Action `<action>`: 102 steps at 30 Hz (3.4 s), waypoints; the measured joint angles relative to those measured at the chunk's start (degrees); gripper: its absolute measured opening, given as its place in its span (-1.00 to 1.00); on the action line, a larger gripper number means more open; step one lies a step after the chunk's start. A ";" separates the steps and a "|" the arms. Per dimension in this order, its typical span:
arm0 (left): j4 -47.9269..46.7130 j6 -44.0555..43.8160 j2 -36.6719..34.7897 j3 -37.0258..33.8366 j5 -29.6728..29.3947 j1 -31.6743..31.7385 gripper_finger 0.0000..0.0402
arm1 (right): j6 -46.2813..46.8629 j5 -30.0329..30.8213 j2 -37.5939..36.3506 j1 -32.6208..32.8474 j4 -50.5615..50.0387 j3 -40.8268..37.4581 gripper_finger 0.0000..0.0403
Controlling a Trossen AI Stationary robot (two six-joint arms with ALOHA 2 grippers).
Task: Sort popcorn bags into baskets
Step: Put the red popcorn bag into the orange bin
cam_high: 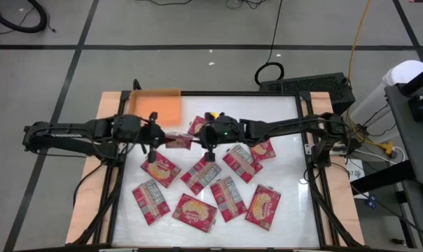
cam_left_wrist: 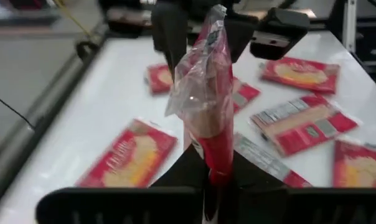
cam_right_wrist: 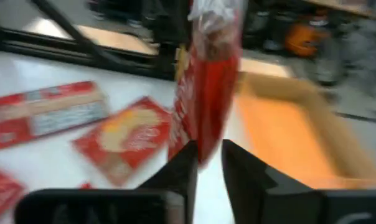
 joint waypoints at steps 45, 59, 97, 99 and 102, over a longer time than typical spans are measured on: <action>-11.88 -0.14 15.44 0.11 8.43 60.52 -0.61 | 3.90 13.36 -5.48 8.17 6.63 -24.41 -0.26; -11.90 0.02 20.47 0.11 -5.07 54.85 -0.10 | 3.94 11.26 -5.48 8.16 7.76 -24.41 -0.26; 7.74 -14.95 49.03 3.19 -5.93 45.67 -0.89 | 9.30 10.45 -5.48 8.15 11.63 -24.41 -0.26; 7.53 -14.97 49.75 3.32 -6.61 46.33 -0.87 | 9.34 10.43 -5.48 8.30 11.39 -24.41 -0.26; 6.56 -15.52 49.81 3.34 -8.54 46.64 -0.88 | 9.13 10.41 -5.48 8.51 11.03 -24.41 -0.26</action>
